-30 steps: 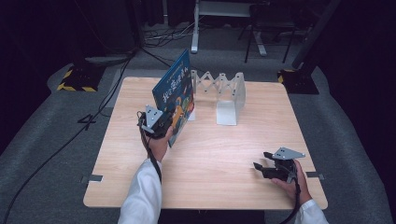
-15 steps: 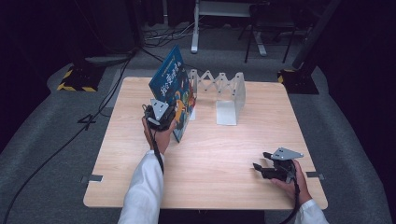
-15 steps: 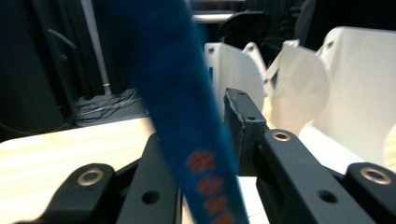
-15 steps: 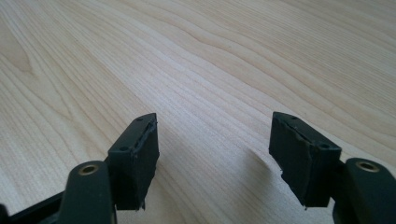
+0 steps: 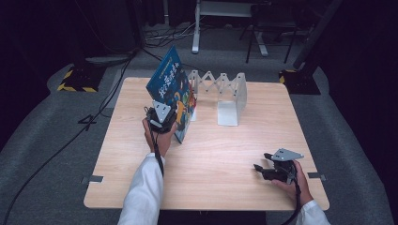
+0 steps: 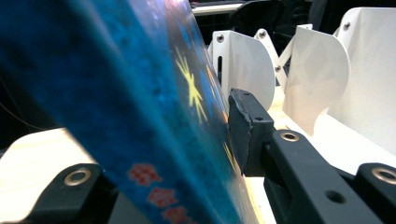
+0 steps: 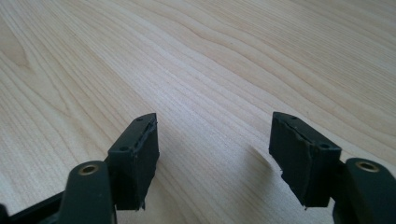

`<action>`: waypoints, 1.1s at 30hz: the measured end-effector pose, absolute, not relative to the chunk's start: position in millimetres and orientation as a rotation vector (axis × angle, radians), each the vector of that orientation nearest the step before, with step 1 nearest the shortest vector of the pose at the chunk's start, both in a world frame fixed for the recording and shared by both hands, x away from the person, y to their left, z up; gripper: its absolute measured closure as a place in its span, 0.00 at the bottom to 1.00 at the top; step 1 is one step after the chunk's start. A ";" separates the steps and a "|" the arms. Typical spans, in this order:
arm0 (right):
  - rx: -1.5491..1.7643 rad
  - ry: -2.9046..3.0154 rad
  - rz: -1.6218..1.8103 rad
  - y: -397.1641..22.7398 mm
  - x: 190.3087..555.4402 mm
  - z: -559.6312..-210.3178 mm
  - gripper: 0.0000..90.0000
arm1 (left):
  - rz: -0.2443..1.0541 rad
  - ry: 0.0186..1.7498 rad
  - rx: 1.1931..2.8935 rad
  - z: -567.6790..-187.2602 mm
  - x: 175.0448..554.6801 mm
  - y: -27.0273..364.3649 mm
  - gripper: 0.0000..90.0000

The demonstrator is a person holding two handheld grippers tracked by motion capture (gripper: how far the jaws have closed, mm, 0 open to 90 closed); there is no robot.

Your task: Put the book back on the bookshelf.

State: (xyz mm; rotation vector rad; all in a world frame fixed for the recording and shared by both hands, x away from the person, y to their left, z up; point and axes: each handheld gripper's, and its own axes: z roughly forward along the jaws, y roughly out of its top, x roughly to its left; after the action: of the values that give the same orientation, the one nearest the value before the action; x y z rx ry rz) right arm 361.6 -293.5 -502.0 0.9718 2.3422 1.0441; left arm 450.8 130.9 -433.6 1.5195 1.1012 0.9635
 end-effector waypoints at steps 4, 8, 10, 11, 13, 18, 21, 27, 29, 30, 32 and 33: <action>0.967 2.345 1.036 -292.8 361.5 -502.2 0.38 | 0.989 1.145 1.475 -434.5 453.2 119.8 0.80; 0.965 2.348 1.036 -293.0 361.3 -502.2 0.38 | 0.999 1.170 1.460 -434.4 459.5 113.7 0.80; 0.958 2.350 1.036 -293.1 361.2 -502.2 0.38 | 1.003 1.172 1.465 -433.6 461.4 112.8 0.80; 0.958 2.352 1.037 -292.9 361.0 -502.3 0.38 | 1.009 1.169 1.471 -433.0 462.8 112.8 0.80; 0.952 2.356 1.033 -292.5 361.3 -502.4 0.38 | 1.006 1.169 1.477 -432.6 465.3 112.6 0.79; 0.957 2.353 1.031 -292.7 360.7 -502.4 0.37 | 0.998 1.134 1.541 -431.1 463.0 116.6 0.75; 0.956 2.353 1.032 -292.6 361.2 -502.4 0.37 | 0.978 1.113 1.578 -431.5 459.6 120.4 0.71; 0.964 2.349 1.030 -292.7 361.4 -502.4 0.37 | 1.009 1.049 1.724 -429.3 453.5 125.3 0.67; 0.965 2.348 1.029 -292.8 361.3 -502.4 0.37 | 1.017 1.037 1.738 -429.1 451.3 127.8 0.67; 0.964 2.351 1.028 -293.0 361.4 -502.3 0.37 | 1.017 1.037 1.738 -429.1 451.3 127.8 0.66; 0.971 2.352 1.027 -293.0 361.5 -502.2 0.37 | 0.998 1.034 1.755 -429.4 450.0 133.7 0.64; 0.971 2.351 1.026 -293.2 361.8 -502.2 0.37 | 0.996 1.026 1.754 -429.7 449.4 135.3 0.64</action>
State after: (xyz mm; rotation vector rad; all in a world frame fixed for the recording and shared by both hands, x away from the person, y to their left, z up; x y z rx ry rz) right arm 361.8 -293.2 -502.2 0.9711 2.3508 1.0258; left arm 449.4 135.3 -429.7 1.7541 1.0259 0.9957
